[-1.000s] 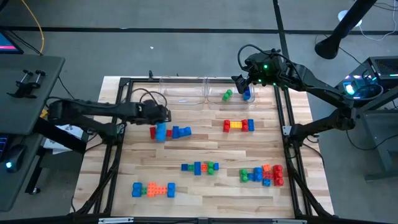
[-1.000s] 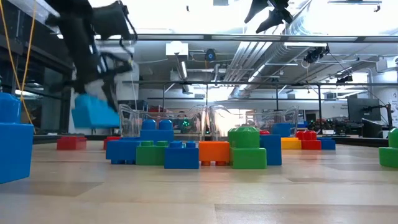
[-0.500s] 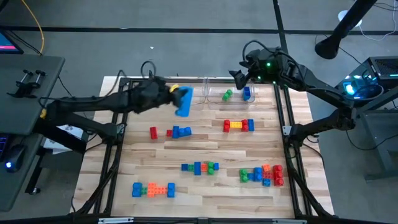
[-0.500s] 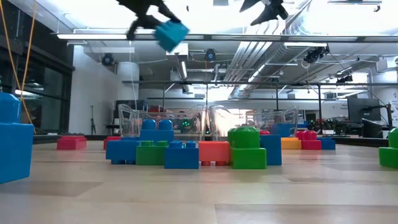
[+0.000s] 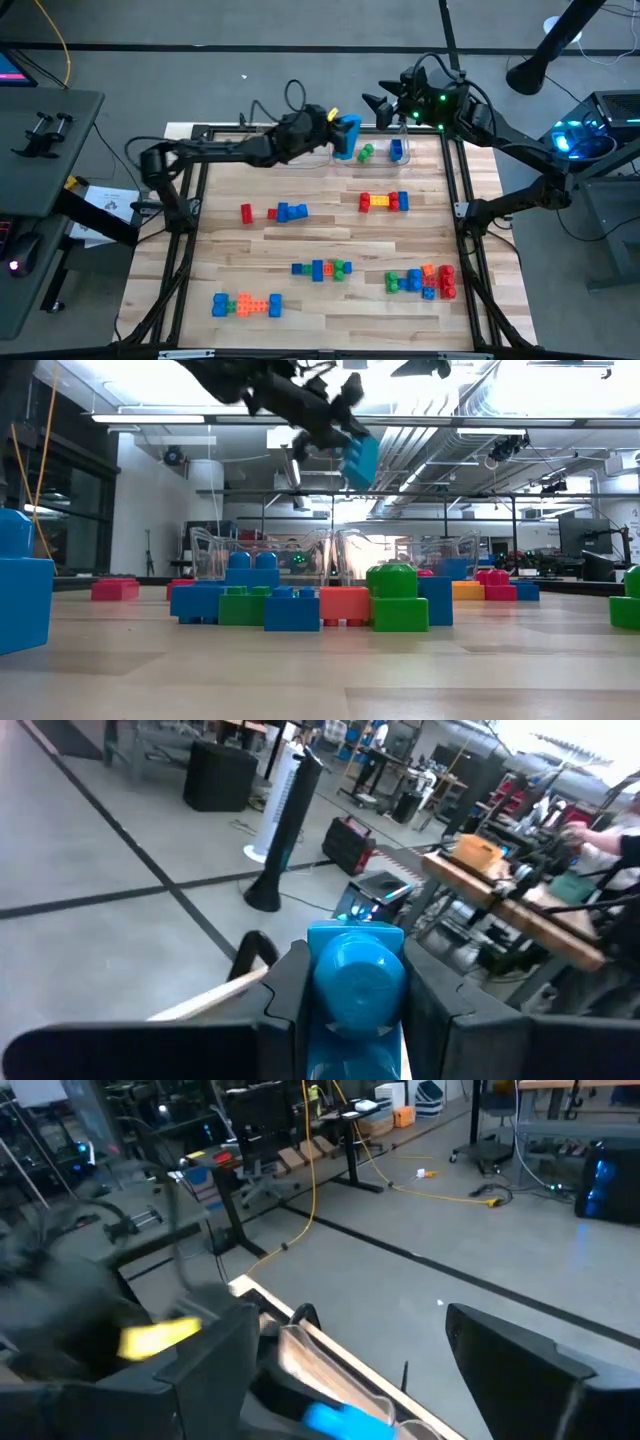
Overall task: Sort blocks by size
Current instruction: Put the blue lego piece into the right transparent bin
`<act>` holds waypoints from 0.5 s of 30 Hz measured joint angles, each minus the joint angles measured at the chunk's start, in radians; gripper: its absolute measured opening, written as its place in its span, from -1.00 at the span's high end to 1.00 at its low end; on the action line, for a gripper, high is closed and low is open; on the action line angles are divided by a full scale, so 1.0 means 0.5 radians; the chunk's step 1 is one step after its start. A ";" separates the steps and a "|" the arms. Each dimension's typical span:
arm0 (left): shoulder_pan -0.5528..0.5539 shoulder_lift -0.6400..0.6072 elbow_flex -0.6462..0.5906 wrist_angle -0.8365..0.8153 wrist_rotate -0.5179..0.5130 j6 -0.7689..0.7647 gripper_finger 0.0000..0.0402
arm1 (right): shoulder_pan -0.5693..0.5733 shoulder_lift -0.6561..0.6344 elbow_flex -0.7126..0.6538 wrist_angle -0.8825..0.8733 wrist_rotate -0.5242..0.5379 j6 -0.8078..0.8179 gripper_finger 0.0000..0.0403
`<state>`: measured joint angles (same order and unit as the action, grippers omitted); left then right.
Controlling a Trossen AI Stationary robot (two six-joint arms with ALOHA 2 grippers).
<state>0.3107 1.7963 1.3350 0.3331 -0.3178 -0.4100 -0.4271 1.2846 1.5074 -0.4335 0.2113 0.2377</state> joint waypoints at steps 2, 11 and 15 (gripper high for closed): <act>0.019 0.095 0.057 0.083 0.000 0.067 0.59 | 0.000 0.000 0.000 -0.001 0.002 0.019 -0.58; 0.108 0.395 0.183 0.245 -0.016 0.264 0.54 | 0.000 0.000 0.000 -0.003 0.002 0.032 -0.58; 0.147 0.500 0.184 0.261 -0.017 0.258 0.44 | 0.000 0.000 0.000 -0.005 0.001 0.023 -0.58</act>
<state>0.3843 2.0462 1.4269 0.4638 -0.3263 -0.2810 -0.4271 1.2846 1.5074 -0.4358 0.2119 0.2494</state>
